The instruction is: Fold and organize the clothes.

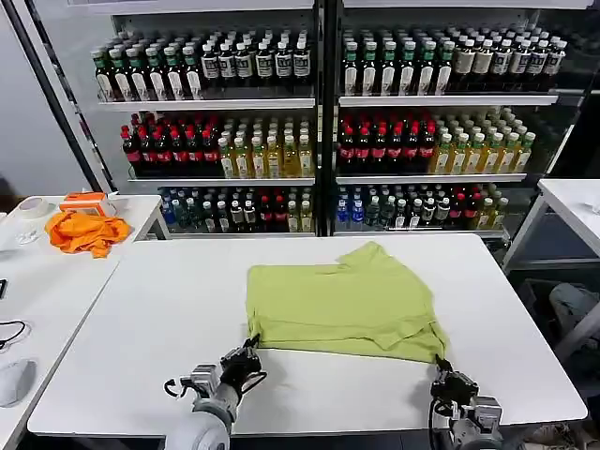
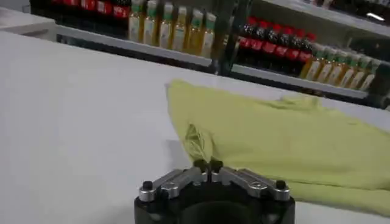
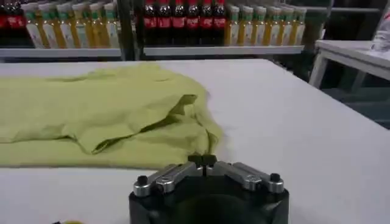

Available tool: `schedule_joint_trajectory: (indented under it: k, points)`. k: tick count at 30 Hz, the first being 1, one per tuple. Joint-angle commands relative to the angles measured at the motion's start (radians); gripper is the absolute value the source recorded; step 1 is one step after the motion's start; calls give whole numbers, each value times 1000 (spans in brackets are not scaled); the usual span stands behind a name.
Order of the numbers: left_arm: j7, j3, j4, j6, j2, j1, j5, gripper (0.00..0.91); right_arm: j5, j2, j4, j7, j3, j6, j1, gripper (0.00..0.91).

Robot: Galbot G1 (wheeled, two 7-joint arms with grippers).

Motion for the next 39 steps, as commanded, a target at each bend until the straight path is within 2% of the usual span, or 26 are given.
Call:
schedule_joint_trajectory:
  k: [1,8,17,18,19,20,21,27,30,36,39]
  points:
    - [-4,-22,-130,5,10,140,1,20,-12,-5,103,-3,11,-4,-107,0]
    - [-6,-59,-230,1,31,273,3,20,-44,-26,182,-8,25,-7,-252,0]
    - [-8,-78,-293,-3,63,366,37,20,-96,-41,240,-13,29,-20,-380,0]
    - [-8,-79,-303,-2,66,372,45,30,-102,-40,242,-14,29,-24,-383,504]
    - [-8,-80,-309,-1,67,385,51,302,-112,-41,245,-11,29,-29,-386,907]
    - [-9,-81,-316,1,69,394,58,564,-113,-40,245,-11,30,-36,-387,907]
    - [-9,-82,-321,3,70,401,64,907,-116,-40,254,-8,30,-60,-389,907]
    - [-22,-96,-363,22,86,448,88,907,-119,-47,302,-10,70,-46,-360,907]
    - [-25,-120,-385,23,101,452,88,907,-85,-68,318,-8,109,-43,-310,907]
    - [-42,-192,-348,22,175,302,-1,907,39,-133,251,21,110,-43,-93,907]
    - [-43,-180,-295,35,216,206,-84,907,82,-156,160,41,35,-76,77,907]
